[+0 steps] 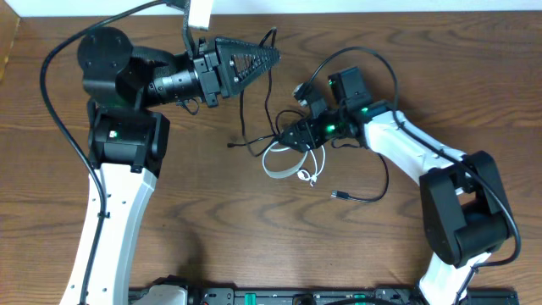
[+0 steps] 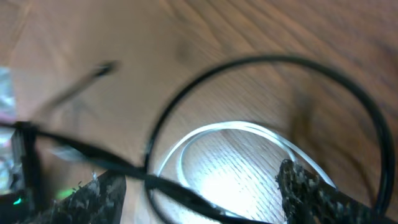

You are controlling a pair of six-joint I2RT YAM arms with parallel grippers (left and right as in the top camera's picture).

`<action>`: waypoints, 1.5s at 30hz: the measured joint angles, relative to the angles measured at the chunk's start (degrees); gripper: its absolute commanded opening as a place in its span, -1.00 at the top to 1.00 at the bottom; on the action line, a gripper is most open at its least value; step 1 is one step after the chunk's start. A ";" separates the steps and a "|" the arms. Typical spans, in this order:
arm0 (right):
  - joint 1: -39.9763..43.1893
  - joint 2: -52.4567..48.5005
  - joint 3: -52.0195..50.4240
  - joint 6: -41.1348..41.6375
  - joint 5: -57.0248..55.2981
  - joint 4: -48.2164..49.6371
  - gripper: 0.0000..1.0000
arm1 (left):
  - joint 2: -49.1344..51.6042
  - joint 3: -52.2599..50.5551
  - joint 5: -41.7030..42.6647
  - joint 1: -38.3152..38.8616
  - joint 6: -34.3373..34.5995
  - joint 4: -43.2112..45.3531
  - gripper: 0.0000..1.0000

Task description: Untangle cables

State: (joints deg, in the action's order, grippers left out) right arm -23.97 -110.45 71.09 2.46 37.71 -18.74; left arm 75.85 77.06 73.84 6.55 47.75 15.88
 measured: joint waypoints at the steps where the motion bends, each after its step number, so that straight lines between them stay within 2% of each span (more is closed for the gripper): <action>1: -0.44 -0.28 0.00 2.51 -3.56 -0.26 -0.32 | 0.00 0.00 -0.04 0.00 1.20 1.55 0.85; 5: -0.11 -0.96 0.02 12.28 -15.89 -3.02 -0.29 | 0.00 0.07 0.46 -0.02 11.04 13.38 0.85; 10: 3.34 -1.16 0.07 19.78 -26.97 -7.89 -0.30 | 0.00 0.11 0.85 -1.44 21.53 24.00 0.86; 12: 8.35 -1.16 0.11 21.42 -30.80 -9.88 -0.43 | 0.00 0.11 0.50 -6.40 27.69 26.25 0.85; 13: 11.93 -1.16 0.13 20.48 -31.34 -10.88 -0.50 | 0.00 0.11 0.42 -8.46 29.11 26.18 0.85; 17: 21.99 -1.25 0.22 16.06 -32.61 -15.45 -0.66 | 0.11 0.20 -0.11 -25.00 31.58 25.55 0.85; 20: 27.08 -1.29 0.22 14.34 -32.33 -15.63 -0.82 | 0.22 0.20 0.00 -32.26 31.76 24.15 0.85; 22: 30.29 -1.31 0.22 8.61 -28.24 -15.19 -0.88 | 0.22 0.20 -0.04 -35.52 31.78 23.78 0.85; 24: 30.51 -1.33 0.42 5.35 -26.14 -15.74 -0.93 | 0.22 0.20 -0.11 -35.65 31.78 23.78 0.85; 27: 32.22 -1.57 3.91 4.70 -26.29 -18.40 -0.98 | 0.22 0.24 -0.46 -39.01 31.67 22.95 0.85; 29: 35.23 -1.57 5.77 5.35 -26.60 -18.56 -0.99 | 0.46 0.48 -0.50 -43.01 28.24 16.87 0.85; 33: 39.82 -1.57 7.28 6.27 -26.82 -18.69 -0.98 | 1.60 1.62 -3.82 -46.07 16.81 -2.60 0.85; 34: 40.30 -1.57 7.28 6.32 -26.80 -18.82 -0.99 | 2.51 1.73 -6.97 -46.69 10.69 -9.73 0.86; 36: 40.35 -1.57 7.30 6.05 -25.31 -18.75 -0.99 | 2.75 2.01 -11.04 -46.84 4.22 -17.94 0.85; 37: 40.39 -1.57 7.30 4.44 -21.64 -18.56 -0.99 | 2.82 1.99 -13.73 -46.60 -0.52 -21.99 0.85; 38: 40.17 -1.60 7.32 -1.03 -10.88 -18.78 -0.99 | 2.80 2.05 -15.08 -45.66 -3.19 -24.24 0.85; 40: 37.88 -1.46 7.87 -6.93 -1.81 -22.16 -0.98 | 2.75 2.19 -17.31 -38.97 -9.57 -31.12 0.85; 42: 32.28 -0.76 7.98 -11.74 1.86 -24.55 -0.99 | 2.78 2.16 -18.82 -29.53 -15.30 -38.34 0.85; 44: 26.34 0.26 8.17 -14.27 3.26 -22.16 -0.99 | 2.78 2.08 -19.96 -17.99 -18.56 -39.52 0.86; 45: 24.59 0.28 8.35 -14.69 3.28 -19.91 -0.99 | 2.67 2.08 -20.33 -15.82 -19.10 -39.28 0.85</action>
State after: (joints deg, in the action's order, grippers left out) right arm 0.62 -110.17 79.44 -12.23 40.99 -38.65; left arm 78.52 79.13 53.52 -9.28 28.64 -23.40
